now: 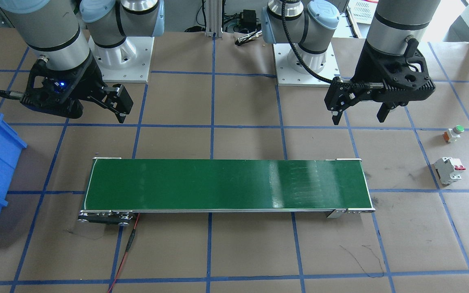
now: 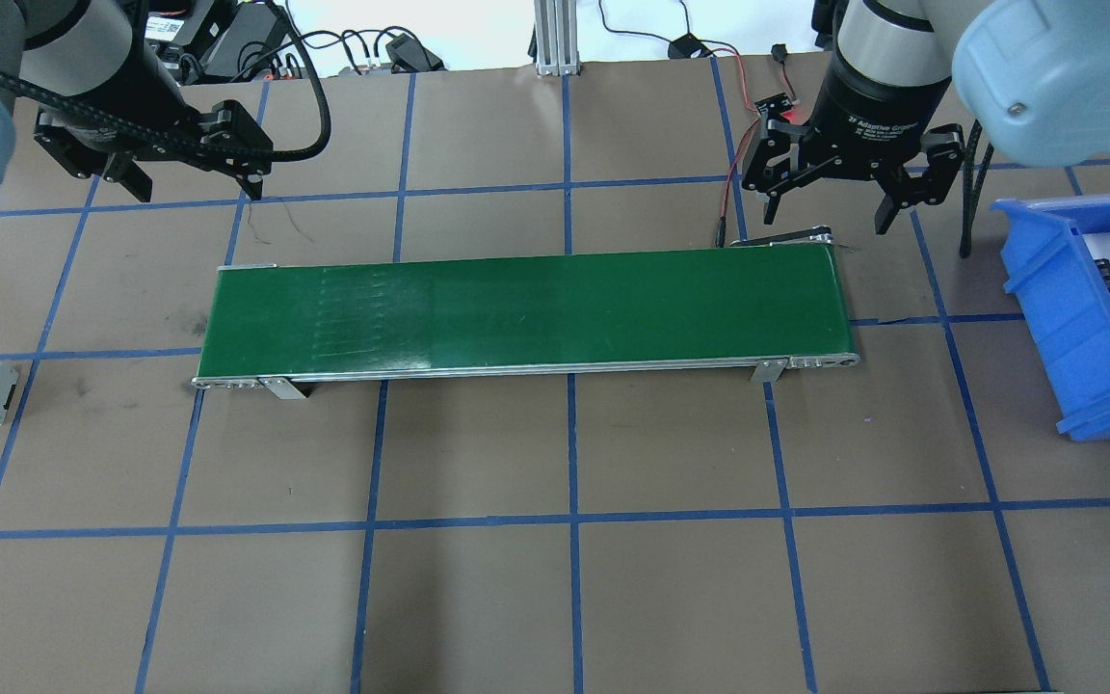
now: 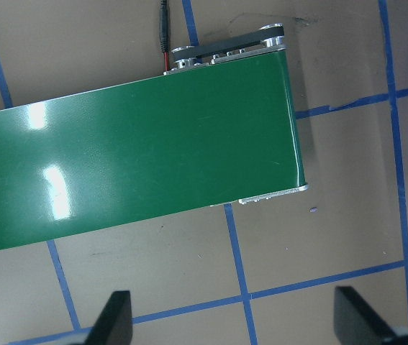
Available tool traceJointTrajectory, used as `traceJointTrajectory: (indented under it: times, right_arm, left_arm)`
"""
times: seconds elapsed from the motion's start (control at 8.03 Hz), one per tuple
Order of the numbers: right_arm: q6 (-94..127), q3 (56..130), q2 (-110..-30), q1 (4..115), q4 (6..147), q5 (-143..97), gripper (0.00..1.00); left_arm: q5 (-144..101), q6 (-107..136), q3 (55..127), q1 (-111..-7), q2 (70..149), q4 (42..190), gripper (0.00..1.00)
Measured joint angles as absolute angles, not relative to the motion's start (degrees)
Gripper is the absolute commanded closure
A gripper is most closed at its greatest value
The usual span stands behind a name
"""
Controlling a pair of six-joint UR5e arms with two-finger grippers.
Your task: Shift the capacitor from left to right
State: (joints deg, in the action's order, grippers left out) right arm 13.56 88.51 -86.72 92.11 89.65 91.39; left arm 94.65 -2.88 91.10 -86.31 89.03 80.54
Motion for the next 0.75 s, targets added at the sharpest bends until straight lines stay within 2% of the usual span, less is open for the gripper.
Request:
traceJointTrajectory:
  times: [0.37, 0.75]
  right_arm:
    - [13.6, 88.6, -86.7, 92.1, 89.6, 91.4, 0.0]
    - [13.7, 88.6, -86.7, 92.1, 89.6, 91.4, 0.0]
  left_arm:
    - [90.9, -2.1, 91.3, -86.9, 88.7, 93.2, 0.0]
    - [87.7, -1.7, 91.3, -91.6, 89.3, 95.6, 0.0]
